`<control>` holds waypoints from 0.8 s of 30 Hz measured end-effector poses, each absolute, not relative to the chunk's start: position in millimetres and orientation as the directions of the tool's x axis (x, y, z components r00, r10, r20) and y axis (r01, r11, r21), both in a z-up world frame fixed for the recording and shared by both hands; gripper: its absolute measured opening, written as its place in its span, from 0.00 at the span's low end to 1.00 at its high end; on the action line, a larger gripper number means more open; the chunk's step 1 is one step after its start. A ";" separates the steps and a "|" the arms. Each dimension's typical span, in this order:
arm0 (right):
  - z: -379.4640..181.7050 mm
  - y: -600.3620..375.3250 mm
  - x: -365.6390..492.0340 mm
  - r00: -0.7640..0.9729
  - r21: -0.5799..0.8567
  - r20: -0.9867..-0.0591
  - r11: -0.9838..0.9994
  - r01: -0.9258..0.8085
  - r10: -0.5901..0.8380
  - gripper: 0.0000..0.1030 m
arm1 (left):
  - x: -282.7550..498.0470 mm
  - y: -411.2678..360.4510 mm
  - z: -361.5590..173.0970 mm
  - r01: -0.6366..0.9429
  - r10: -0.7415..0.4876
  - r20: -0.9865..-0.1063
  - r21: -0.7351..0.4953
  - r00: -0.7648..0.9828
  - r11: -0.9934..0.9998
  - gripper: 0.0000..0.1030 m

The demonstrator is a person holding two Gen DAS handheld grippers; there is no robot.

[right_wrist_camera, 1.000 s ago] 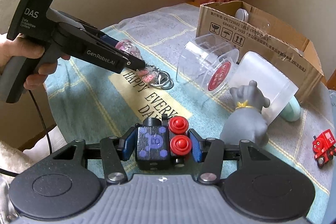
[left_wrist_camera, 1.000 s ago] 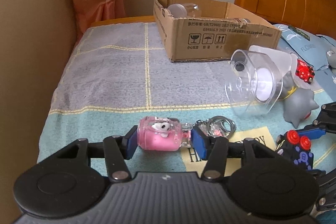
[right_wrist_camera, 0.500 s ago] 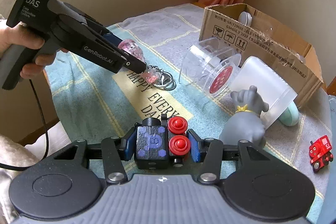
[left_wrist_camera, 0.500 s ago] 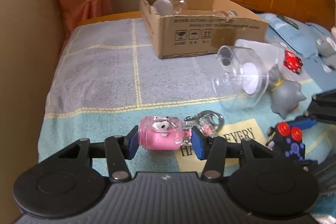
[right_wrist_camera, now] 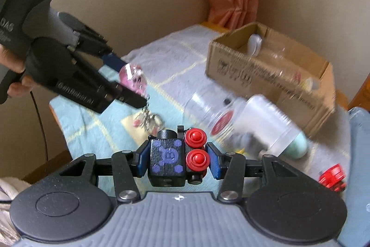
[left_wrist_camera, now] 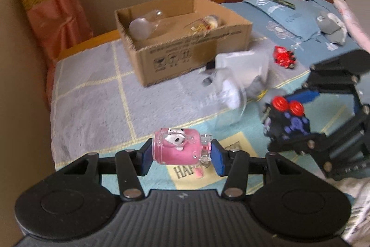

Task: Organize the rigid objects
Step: 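Lift both held items and carry them over the cardboard box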

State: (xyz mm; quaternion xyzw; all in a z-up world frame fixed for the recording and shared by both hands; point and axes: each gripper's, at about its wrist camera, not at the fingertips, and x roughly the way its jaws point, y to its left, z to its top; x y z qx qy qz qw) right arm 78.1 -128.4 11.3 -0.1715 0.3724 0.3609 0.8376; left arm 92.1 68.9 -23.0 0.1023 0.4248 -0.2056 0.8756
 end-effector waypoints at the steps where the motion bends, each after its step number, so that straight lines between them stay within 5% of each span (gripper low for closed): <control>1: 16.5 -129.2 81.4 0.465 -0.017 -0.747 0.685 -0.728 0.475 0.53 | 94.0 67.5 -18.0 0.456 -0.280 -0.785 0.003 0.552 0.890 0.48; 16: 83.9 -151.7 174.3 0.607 -0.113 -0.699 0.779 -0.617 0.378 0.53 | 159.3 39.6 76.9 0.515 -0.350 -0.694 0.036 0.629 0.856 0.48; 24: 89.7 -154.6 228.2 0.633 -0.122 -0.698 0.815 -0.566 0.335 0.53 | 215.5 18.5 77.4 0.493 -0.319 -0.704 0.051 0.635 0.868 0.48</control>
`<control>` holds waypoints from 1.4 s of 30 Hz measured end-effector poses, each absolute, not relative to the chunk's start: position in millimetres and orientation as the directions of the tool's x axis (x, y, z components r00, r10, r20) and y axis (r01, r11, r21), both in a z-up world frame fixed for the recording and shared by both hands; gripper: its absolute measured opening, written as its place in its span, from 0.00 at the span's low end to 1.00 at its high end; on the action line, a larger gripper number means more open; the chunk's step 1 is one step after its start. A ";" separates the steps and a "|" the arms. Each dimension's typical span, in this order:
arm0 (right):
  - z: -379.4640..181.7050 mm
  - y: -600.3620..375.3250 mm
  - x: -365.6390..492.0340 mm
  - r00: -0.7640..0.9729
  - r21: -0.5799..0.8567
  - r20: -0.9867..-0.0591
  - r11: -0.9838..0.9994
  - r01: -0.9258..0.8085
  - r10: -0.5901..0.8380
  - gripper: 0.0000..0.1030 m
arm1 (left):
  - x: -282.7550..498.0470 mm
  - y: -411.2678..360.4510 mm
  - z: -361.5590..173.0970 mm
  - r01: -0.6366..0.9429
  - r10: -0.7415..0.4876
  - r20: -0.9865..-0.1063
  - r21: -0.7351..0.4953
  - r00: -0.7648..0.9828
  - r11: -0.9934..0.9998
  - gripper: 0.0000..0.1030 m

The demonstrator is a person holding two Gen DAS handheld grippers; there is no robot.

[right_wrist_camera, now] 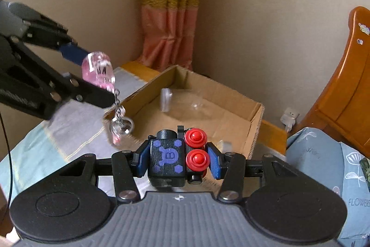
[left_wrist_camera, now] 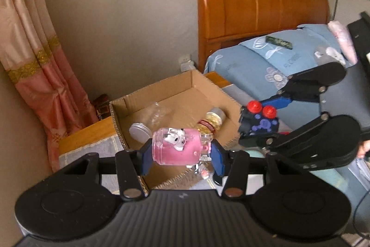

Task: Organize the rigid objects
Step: 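Lift both held items and carry them over the cardboard box, then open both tools to drop the charm and dice toy into the box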

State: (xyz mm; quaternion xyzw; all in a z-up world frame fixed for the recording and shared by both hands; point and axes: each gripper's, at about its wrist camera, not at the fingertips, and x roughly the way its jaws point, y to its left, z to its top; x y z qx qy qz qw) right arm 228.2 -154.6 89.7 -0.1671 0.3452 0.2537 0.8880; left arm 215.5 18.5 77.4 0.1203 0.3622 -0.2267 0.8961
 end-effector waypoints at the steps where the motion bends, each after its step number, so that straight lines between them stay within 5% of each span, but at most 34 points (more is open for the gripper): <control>1: 89.4 -154.9 232.0 0.634 -0.119 -0.698 0.819 -0.562 0.333 0.53 | 221.9 18.1 73.4 0.483 -0.310 -0.707 0.051 0.636 0.874 0.48; 5: 84.8 -158.2 246.4 0.630 -0.112 -0.706 0.827 -0.550 0.323 0.53 | 244.4 18.0 57.7 0.444 -0.280 -0.712 0.050 0.644 0.895 0.51; 7: 81.3 -158.1 254.3 0.622 -0.105 -0.714 0.829 -0.549 0.322 0.53 | 250.2 21.0 50.1 0.434 -0.273 -0.710 0.051 0.649 0.900 0.78; 9: 76.9 -156.8 263.5 0.616 -0.103 -0.721 0.831 -0.547 0.316 0.53 | 250.2 24.6 46.2 0.413 -0.260 -0.690 0.062 0.676 0.909 0.89; 22: 60.8 -141.1 335.0 0.602 -0.053 -0.757 0.894 -0.445 0.255 0.55 | 228.1 44.0 21.8 0.381 -0.283 -0.664 0.002 0.692 0.925 0.90; 24: 60.2 -139.8 340.1 0.607 -0.049 -0.753 0.898 -0.437 0.254 0.88 | 225.8 46.3 17.2 0.369 -0.274 -0.667 0.001 0.693 0.930 0.90; 26: 60.9 -140.8 338.2 0.644 -0.067 -0.726 0.908 -0.414 0.240 1.00 | 223.7 48.2 14.4 0.363 -0.276 -0.670 -0.010 0.689 0.932 0.90; 42: 58.2 -187.9 258.5 0.683 -0.042 -0.700 0.943 -0.330 0.208 1.00 | 173.4 22.6 -1.5 0.390 -0.292 -0.662 0.000 0.690 0.921 0.96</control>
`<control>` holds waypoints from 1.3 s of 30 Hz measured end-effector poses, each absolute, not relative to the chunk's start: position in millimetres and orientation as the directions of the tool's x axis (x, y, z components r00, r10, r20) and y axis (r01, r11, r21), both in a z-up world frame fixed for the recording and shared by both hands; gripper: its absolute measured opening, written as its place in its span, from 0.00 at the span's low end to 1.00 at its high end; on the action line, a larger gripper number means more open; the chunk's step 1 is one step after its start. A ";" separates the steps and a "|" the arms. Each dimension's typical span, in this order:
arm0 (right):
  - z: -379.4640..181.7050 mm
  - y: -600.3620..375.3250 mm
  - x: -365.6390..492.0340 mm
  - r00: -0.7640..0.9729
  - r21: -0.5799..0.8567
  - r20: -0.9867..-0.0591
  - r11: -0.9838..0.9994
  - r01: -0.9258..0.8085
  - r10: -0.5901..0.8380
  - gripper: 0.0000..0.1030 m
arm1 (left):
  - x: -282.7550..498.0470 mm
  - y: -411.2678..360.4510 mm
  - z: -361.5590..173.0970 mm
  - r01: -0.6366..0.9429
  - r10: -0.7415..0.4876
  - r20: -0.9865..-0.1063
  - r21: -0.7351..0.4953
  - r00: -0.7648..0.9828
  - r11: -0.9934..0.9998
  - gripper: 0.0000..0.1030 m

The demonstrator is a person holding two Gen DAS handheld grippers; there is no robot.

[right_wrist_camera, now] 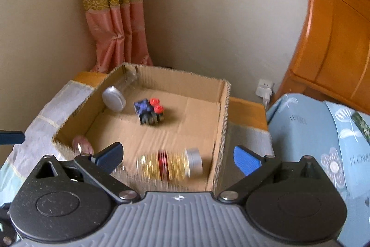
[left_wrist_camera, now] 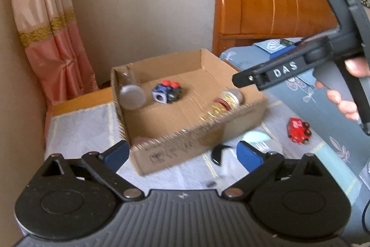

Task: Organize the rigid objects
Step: 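Open both tools to drop the charm and dice toy into the box, then move the left tool to the red-labelled clear container while the right tool approaches the red train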

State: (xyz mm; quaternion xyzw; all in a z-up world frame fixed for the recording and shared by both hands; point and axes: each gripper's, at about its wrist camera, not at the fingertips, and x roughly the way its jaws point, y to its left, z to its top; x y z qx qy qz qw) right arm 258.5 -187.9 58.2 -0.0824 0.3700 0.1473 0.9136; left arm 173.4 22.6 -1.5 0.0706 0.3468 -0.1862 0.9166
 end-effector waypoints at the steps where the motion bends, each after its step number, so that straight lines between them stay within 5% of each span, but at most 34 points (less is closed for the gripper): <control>1: 55.4 -191.6 250.0 0.688 -0.041 -0.697 0.946 -0.320 0.203 1.00 | 169.1 19.4 -5.1 0.392 -0.293 -0.663 0.000 0.689 0.920 0.96; 10: 17.2 -228.1 180.0 0.710 -0.009 -0.695 0.986 -0.167 0.114 1.00 | 152.3 2.5 -46.9 0.385 -0.298 -0.717 -0.045 0.631 0.922 0.96; 23: -4.0 -272.5 158.1 0.711 0.022 -0.700 0.997 -0.079 0.072 1.00 | 150.5 63.2 -55.7 0.168 -0.202 -0.699 -0.118 0.686 0.979 0.96; 30: -28.6 -281.9 175.6 0.717 0.001 -0.671 0.967 -0.255 0.189 1.00 | 142.1 76.6 -59.4 0.132 -0.177 -0.709 -0.119 0.682 0.984 0.96; 39: -57.5 -289.4 216.8 0.590 0.008 -0.757 0.907 -0.421 0.281 1.00 | 133.6 77.8 -63.5 0.134 -0.185 -0.715 -0.127 0.674 0.983 0.96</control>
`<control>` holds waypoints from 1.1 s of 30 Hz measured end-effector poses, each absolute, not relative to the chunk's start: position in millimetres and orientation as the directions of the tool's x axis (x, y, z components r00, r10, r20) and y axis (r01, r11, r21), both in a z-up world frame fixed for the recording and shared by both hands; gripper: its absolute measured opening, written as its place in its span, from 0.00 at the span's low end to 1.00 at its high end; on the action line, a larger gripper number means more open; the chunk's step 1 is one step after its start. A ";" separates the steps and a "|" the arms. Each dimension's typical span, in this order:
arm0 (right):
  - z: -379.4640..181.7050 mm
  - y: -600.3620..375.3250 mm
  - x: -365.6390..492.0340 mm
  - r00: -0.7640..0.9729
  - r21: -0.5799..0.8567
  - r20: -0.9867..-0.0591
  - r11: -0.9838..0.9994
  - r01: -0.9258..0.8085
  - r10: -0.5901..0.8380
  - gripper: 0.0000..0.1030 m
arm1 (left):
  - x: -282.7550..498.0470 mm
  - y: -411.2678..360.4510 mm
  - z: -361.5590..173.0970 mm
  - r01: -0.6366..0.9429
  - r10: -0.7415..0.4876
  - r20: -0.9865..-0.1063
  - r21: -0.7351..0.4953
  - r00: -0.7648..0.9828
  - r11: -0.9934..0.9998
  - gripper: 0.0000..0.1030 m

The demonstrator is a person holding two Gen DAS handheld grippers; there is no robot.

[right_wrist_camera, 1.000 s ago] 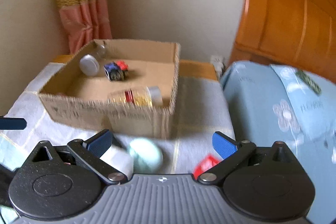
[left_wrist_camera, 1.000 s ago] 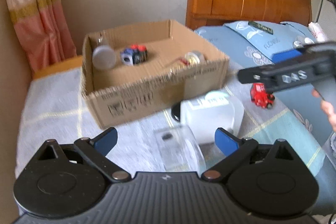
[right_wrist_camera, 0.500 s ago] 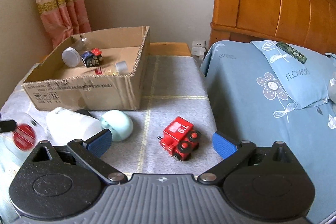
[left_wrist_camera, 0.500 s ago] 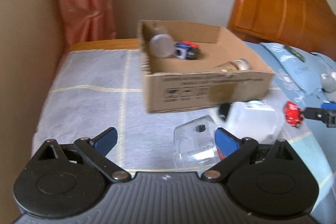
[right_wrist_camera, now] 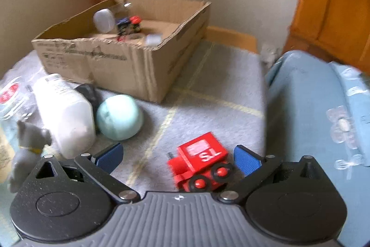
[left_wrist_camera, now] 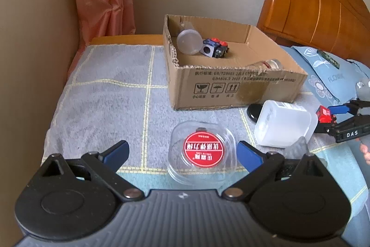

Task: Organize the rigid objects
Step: 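Move the left tool to the red-labelled clear container while the right tool approaches the red train, then close the left tool on the red-labelled container while the right tool grasps the red S.L train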

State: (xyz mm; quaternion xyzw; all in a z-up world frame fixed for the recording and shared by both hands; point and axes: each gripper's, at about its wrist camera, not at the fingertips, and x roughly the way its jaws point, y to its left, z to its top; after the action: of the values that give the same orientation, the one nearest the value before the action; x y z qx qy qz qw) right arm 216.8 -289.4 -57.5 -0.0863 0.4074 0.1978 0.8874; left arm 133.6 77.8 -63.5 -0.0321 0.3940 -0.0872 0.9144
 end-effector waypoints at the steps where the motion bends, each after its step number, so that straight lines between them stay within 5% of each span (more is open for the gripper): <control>1: -58.1 -289.2 216.2 0.581 0.020 -0.759 0.902 -0.431 0.294 1.00 | 133.5 77.7 -64.6 0.134 -0.182 -0.718 -0.125 0.672 0.983 0.96; 7: -63.2 -274.7 196.0 0.487 0.071 -0.811 0.882 -0.467 0.323 1.00 | 131.9 76.6 -70.7 0.149 -0.179 -0.725 -0.106 0.665 0.983 0.96; 10: -66.6 -262.7 181.9 0.530 -0.022 -0.811 0.891 -0.453 0.249 1.00 | 131.9 74.4 -73.4 0.164 -0.189 -0.729 -0.106 0.658 0.981 0.96; 33: -68.5 -263.1 183.8 0.602 -0.014 -0.789 0.976 -0.219 0.124 1.00 | 148.0 45.4 -107.2 0.204 -0.185 -0.777 -0.075 0.602 0.976 0.96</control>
State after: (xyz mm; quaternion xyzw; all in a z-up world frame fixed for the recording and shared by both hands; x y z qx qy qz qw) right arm 183.8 -263.1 -68.5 -0.0545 0.4354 0.0960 0.8934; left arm 148.0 45.4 -107.2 0.0109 0.4326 -0.1088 0.8950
